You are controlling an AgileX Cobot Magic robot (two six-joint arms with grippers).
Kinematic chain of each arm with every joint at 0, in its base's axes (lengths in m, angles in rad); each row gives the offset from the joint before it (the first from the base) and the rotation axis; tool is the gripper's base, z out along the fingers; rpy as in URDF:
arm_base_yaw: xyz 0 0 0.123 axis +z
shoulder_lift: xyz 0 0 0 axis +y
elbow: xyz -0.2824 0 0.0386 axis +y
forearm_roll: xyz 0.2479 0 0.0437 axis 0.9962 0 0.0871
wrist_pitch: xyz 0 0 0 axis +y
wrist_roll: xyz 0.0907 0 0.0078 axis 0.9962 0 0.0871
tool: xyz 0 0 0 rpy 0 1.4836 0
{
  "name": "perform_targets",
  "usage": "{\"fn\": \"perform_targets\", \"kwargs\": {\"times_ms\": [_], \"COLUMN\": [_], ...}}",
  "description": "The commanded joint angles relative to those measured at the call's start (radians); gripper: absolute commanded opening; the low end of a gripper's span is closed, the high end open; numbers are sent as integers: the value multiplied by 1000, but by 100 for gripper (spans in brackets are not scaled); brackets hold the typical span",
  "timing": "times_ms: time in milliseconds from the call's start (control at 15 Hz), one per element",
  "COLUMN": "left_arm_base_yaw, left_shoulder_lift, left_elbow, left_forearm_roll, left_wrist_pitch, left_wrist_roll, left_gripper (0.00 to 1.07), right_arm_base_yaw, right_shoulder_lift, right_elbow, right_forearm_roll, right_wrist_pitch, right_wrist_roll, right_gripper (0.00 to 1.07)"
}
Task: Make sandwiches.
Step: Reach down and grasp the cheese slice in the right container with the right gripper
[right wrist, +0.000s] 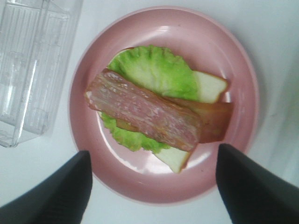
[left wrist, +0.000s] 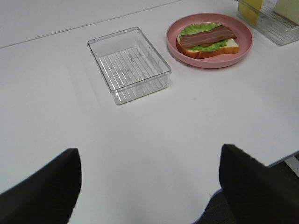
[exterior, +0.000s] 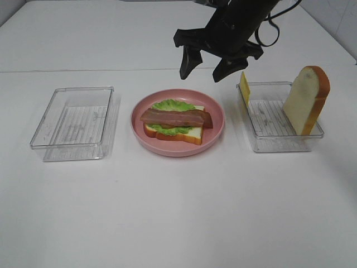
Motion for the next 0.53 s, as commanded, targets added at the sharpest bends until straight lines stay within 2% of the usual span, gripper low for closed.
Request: {"fn": "perform_targets", "kwargs": {"times_ms": [67,200,333,533], "left_arm_base_yaw": [-2,-2,-2,-2], "left_shoulder_lift": [-21,-21,-21,-21], "left_elbow": [3,3,3,3], "left_forearm_roll": [-3,-3,-3,-3], "left_wrist_pitch": [-13,-13,-13,-13], "left_wrist_roll": [2,2,2,2], "left_gripper": [77,77,77,77], "right_arm_base_yaw": [-2,-2,-2,-2], "right_shoulder_lift": [-13,-13,-13,13], "right_elbow": [-94,-183,-229,-235], "right_forearm_roll": [-124,-256,-374,-424], "right_wrist_pitch": [137,241,260,248], "right_wrist_roll": [71,123,175,199], "right_gripper": [70,70,70,70]}}
